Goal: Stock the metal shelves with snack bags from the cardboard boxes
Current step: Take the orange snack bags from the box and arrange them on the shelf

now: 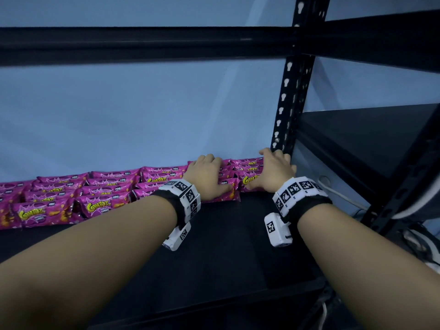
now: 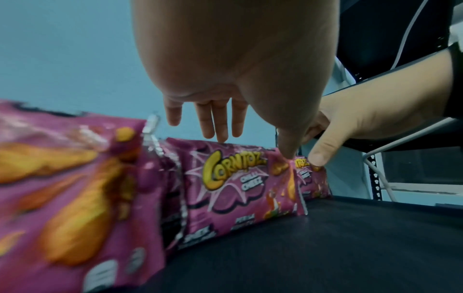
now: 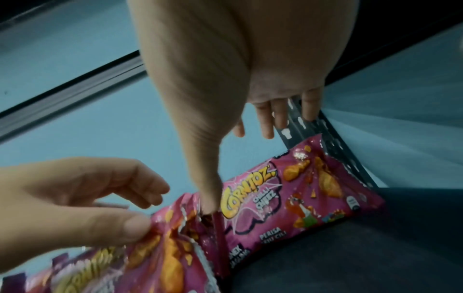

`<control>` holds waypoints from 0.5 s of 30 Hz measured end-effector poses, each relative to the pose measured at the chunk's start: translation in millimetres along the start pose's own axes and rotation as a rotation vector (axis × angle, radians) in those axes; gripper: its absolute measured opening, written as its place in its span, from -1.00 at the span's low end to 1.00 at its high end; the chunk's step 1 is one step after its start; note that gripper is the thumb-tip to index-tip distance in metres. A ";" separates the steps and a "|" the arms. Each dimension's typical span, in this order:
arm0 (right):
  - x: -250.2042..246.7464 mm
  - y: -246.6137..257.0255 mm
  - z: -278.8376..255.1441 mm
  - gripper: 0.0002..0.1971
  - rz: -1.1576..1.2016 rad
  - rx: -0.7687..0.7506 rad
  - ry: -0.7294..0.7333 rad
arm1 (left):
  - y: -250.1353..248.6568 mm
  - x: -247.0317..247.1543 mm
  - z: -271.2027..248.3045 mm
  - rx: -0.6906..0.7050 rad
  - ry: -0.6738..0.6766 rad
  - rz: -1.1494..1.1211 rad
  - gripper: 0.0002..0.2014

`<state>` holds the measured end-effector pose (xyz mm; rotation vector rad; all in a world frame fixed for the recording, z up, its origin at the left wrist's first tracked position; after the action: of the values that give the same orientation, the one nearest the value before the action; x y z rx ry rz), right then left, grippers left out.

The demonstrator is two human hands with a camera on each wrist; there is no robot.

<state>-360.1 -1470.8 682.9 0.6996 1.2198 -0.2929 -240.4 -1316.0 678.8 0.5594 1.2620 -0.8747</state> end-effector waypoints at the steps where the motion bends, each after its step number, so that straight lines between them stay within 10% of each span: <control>1: -3.2 -7.0 -2.0 0.09 0.009 0.050 -0.029 | -7.1 0.3 3.7 0.009 -0.004 -0.002 -0.30; 15: 32.1 -60.3 1.8 -0.02 0.442 0.343 -0.115 | -53.8 29.8 48.9 0.014 0.124 0.116 -0.26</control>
<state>-381.6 -1512.6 633.4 1.2096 0.8826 -0.1699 -254.3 -1392.5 667.1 0.6999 1.3228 -0.7622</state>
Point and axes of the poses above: each hand's wrist, its own z-axis towards the middle knuckle, its own x-axis out of the palm, y = z × x, the point moved 9 cm from there along z, towards the middle knuckle, and after that the axes turned 4 degrees about -x, right-handed, at the moved point
